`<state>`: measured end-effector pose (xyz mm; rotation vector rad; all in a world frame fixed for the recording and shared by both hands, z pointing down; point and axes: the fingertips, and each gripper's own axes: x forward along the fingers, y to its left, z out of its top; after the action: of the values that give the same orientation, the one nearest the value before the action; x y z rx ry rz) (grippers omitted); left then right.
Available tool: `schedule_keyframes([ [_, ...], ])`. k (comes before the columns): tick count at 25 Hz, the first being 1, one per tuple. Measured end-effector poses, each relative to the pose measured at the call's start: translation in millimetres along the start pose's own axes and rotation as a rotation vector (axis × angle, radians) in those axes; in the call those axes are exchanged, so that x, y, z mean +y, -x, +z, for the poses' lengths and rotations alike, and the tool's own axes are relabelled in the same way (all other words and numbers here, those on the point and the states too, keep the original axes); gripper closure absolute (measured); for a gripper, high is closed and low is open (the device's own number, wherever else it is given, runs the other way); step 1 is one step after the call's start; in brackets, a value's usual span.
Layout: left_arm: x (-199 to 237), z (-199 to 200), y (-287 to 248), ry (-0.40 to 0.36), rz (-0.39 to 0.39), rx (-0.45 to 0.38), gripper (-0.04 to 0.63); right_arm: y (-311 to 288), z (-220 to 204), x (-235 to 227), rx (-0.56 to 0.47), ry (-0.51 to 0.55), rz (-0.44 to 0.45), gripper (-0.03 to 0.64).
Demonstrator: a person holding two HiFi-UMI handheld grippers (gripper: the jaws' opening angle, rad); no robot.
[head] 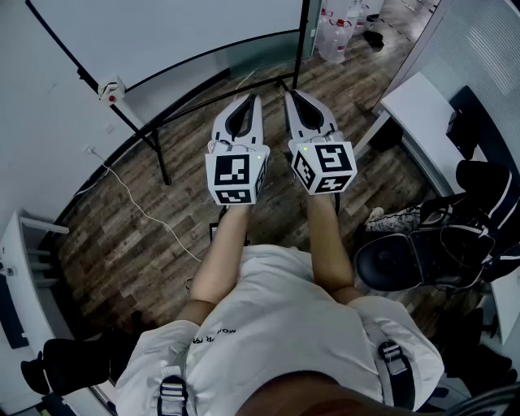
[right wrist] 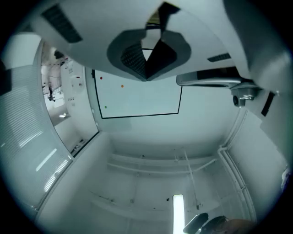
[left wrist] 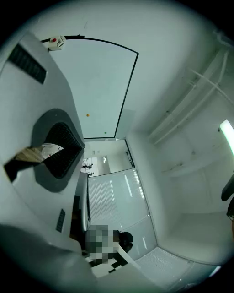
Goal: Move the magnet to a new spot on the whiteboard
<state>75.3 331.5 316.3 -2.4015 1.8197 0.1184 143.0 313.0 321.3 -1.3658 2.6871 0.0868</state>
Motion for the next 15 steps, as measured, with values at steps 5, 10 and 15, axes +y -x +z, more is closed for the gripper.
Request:
schedule_keyframes([
  [5,-9.2,0.1,-1.2,0.003,0.01,-0.002,0.592,5.1,1.3,-7.7,-0.001,-0.001,0.005,0.612],
  [10,-19.6,-6.3,-4.6,0.005,0.029,0.009,0.592,10.3,-0.1,-16.9,0.002,0.0,0.018,0.612],
  [15,-34.3,-5.8,-9.0,0.015,0.054,0.006,0.592,19.6,3.1,-30.8,-0.005,-0.015,0.041,0.612],
])
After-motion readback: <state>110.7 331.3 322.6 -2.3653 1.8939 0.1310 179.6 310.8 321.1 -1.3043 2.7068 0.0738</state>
